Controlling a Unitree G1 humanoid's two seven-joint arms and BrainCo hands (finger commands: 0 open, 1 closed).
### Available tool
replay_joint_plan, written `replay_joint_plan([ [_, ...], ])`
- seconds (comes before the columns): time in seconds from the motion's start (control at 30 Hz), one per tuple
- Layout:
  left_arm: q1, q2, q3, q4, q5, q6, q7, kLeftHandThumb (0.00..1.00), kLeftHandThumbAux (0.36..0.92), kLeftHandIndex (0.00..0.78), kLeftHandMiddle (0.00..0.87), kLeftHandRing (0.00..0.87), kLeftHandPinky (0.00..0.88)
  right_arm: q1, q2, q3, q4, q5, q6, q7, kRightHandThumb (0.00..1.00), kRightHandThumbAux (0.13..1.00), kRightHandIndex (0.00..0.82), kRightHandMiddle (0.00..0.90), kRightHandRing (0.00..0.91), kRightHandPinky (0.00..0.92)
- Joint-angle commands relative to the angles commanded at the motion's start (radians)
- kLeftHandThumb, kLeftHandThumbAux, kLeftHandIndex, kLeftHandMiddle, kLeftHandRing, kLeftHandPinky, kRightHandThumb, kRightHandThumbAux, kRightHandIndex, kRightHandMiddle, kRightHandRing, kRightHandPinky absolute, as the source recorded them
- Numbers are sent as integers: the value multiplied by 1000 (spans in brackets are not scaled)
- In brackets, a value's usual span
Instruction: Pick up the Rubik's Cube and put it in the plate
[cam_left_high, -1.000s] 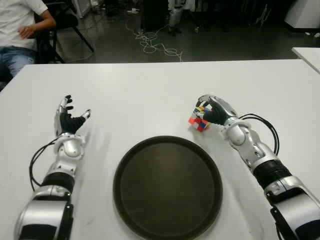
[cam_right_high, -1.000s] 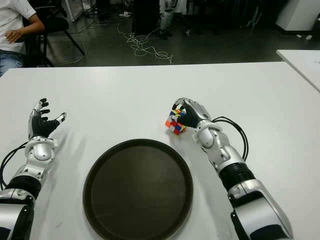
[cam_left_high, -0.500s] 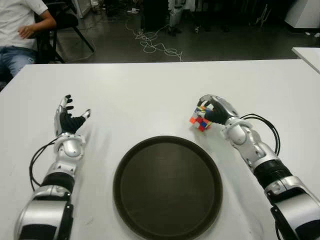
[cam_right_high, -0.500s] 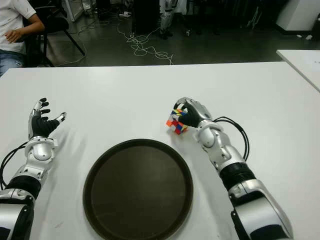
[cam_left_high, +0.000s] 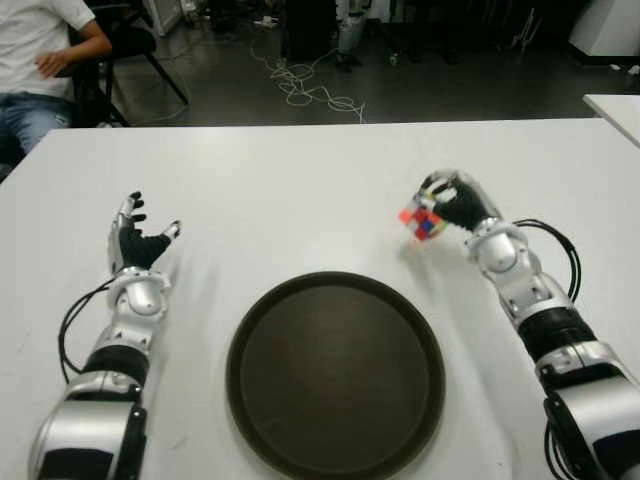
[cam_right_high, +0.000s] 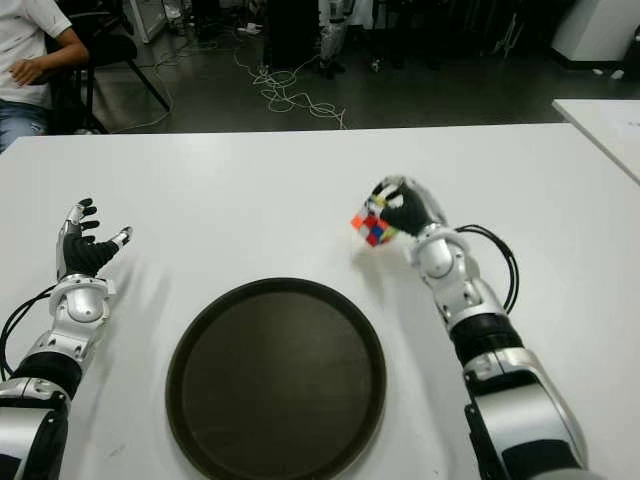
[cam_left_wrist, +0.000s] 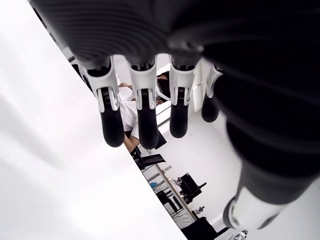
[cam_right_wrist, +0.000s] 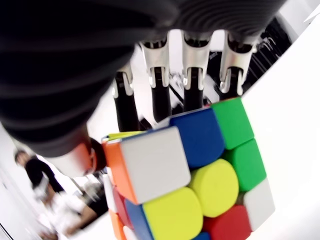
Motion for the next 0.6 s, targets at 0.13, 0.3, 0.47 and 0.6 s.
replay_joint_plan([
  [0.13, -1, 1, -1, 3, 2, -1, 3, 320, 757, 122, 180, 193, 225, 10, 8, -31, -19, 50, -28, 24, 702, 721, 437, 785, 795, 791],
  [0.3, -1, 3, -5, 3, 7, 1, 5, 306, 755, 122, 180, 187, 211, 21, 23, -63, -31, 108, -69, 49, 702, 721, 437, 781, 794, 790],
  [0.47, 0, 3, -5, 1, 9, -1, 4, 300, 756, 116, 175, 184, 218, 34, 31, -78, -50, 146, -91, 84, 702, 720, 438, 779, 792, 788],
  [0.6, 1, 2, -3, 1, 9, -3, 5, 313, 759, 122, 178, 190, 236, 44, 40, -92, -68, 188, -97, 129, 702, 720, 438, 779, 790, 785],
])
